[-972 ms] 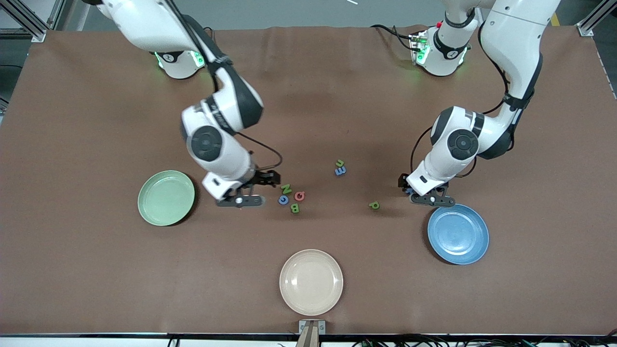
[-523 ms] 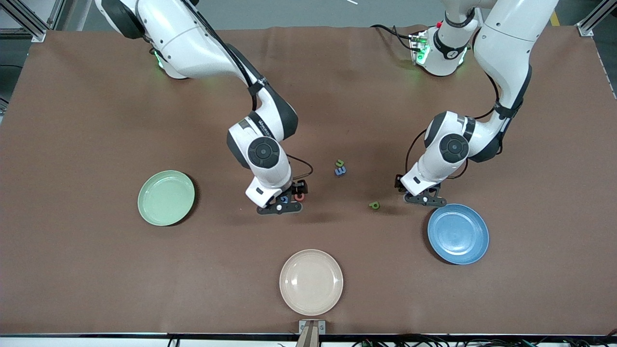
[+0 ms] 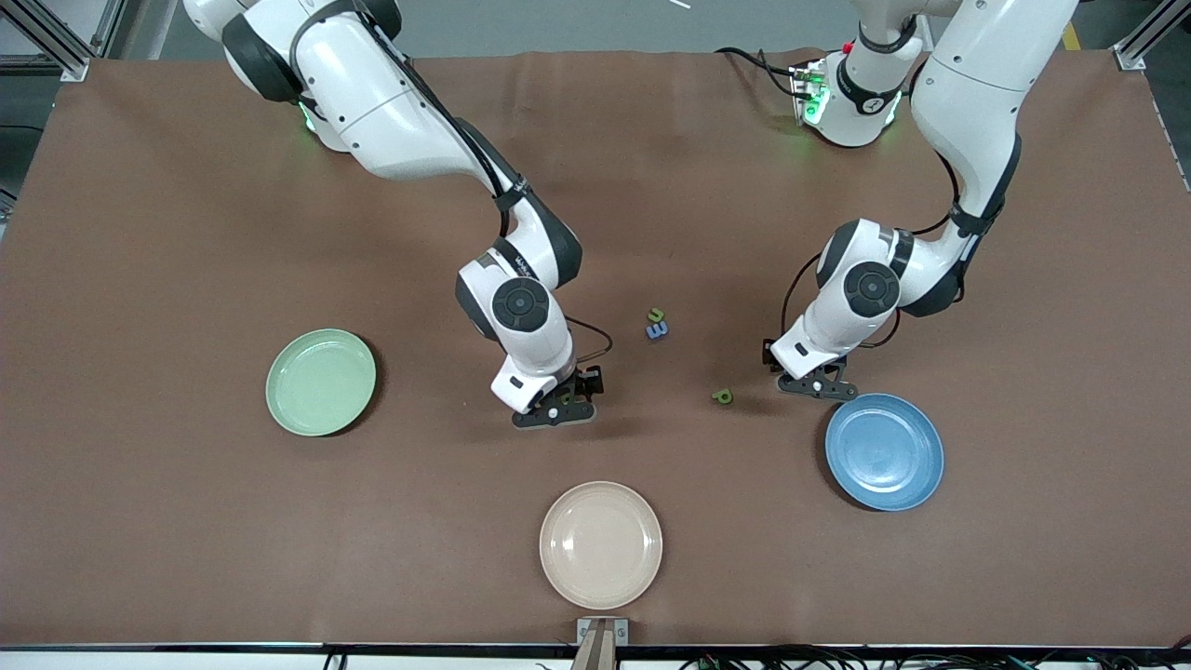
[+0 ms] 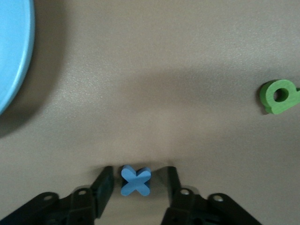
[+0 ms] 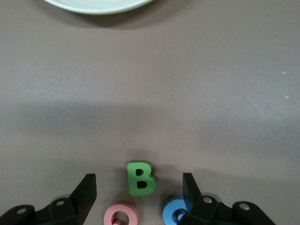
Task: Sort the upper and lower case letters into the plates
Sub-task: 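Place the x on the blue plate while the right gripper lifts B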
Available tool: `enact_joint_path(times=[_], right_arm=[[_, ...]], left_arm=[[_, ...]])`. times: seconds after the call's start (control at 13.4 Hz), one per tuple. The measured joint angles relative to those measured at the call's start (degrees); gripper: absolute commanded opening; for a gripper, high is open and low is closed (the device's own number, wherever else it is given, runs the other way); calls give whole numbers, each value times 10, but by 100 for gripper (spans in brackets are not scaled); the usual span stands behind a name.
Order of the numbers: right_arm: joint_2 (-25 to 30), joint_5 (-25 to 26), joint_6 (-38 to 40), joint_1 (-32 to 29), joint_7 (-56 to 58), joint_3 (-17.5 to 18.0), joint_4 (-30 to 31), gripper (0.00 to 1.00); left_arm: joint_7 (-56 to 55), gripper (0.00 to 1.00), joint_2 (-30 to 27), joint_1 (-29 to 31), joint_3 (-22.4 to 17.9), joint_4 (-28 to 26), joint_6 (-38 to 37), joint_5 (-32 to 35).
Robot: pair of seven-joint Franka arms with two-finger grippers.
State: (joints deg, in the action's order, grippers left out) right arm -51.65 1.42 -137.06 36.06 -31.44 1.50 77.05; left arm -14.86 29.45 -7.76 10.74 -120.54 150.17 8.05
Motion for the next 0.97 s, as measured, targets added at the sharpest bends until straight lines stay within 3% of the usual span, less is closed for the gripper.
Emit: enact_joint_path(times=[0.15, 0.37, 0.52, 0.67, 0.82, 0.97], right_arm=[[-5, 2, -8, 2, 0, 0, 0, 68], [-14, 3, -11, 3, 0, 0, 0, 55], [-15, 9, -16, 6, 0, 0, -1, 35], [-15, 12, -19, 7, 0, -1, -1, 0], [-13, 16, -19, 6, 0, -4, -1, 0], [-11, 17, -8, 2, 12, -9, -3, 0]], left_arm=[[0, 2, -3, 1, 0, 0, 0, 0], [0, 2, -5, 4, -1, 6, 5, 0], [13, 3, -18, 17, -1, 32, -6, 0], [47, 3, -32, 38, -2, 80, -56, 0], [95, 9, -33, 61, -3, 126, -87, 0], [150, 28, -12, 86, -6, 155, -92, 0]])
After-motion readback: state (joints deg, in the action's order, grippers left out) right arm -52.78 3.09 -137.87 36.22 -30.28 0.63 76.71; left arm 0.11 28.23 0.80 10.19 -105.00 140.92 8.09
